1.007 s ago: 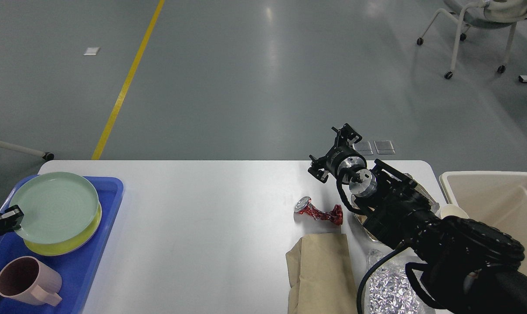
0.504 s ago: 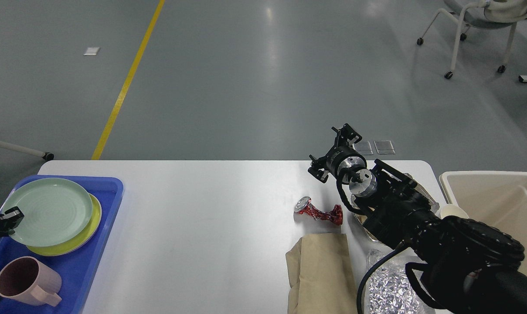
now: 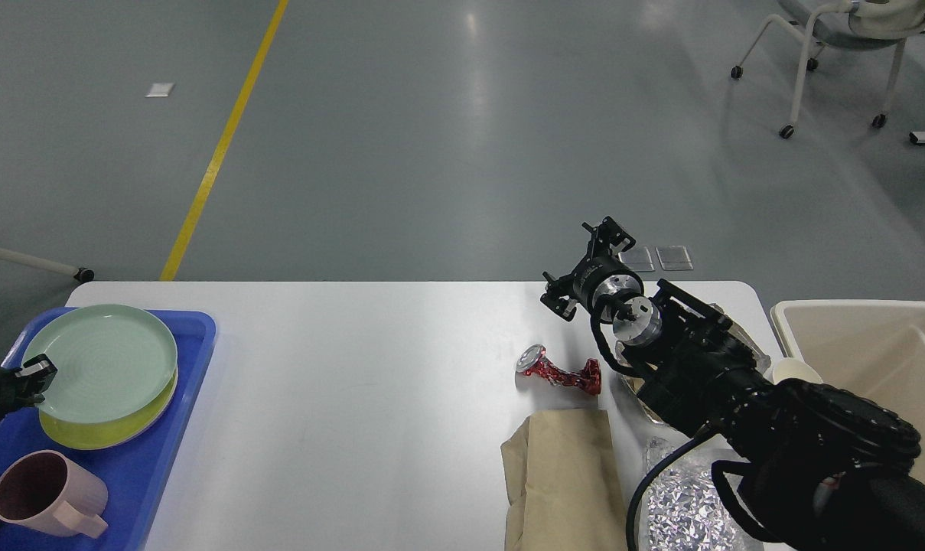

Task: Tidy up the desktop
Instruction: 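Open the left gripper to release the green plate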

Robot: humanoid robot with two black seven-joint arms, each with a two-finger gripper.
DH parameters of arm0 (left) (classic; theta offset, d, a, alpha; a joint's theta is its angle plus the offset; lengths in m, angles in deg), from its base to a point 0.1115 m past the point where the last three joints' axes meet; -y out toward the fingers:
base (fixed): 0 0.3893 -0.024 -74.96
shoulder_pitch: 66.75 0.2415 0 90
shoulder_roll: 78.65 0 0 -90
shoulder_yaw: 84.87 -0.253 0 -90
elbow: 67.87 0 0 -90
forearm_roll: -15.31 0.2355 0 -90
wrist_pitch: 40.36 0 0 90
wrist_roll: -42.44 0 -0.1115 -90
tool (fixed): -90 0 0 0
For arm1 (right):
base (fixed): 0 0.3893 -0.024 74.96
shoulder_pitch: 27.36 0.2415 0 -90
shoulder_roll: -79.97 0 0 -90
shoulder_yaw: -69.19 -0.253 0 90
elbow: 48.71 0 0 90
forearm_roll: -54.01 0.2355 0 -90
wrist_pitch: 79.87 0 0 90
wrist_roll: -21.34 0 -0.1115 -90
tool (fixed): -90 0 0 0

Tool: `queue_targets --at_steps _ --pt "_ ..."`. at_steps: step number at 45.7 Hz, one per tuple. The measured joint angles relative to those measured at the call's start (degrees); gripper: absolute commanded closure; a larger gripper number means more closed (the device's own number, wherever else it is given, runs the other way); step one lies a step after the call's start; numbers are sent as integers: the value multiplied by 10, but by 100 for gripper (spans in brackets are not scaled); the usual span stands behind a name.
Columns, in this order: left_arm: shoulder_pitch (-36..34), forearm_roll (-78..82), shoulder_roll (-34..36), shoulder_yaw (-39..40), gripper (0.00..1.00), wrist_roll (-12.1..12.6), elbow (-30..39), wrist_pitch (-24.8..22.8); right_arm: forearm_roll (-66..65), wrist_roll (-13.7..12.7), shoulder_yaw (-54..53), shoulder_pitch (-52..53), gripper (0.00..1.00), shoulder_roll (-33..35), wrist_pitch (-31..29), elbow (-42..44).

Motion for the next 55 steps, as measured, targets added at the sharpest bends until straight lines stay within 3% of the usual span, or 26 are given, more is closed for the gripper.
queue_targets --at_steps 16,55 --pt "-1 0 1 0 8 0 0 -1 0 0 0 0 0 0 0 0" --pt "-2 0 1 0 5 0 8 -2 0 0 0 0 0 0 0 0"
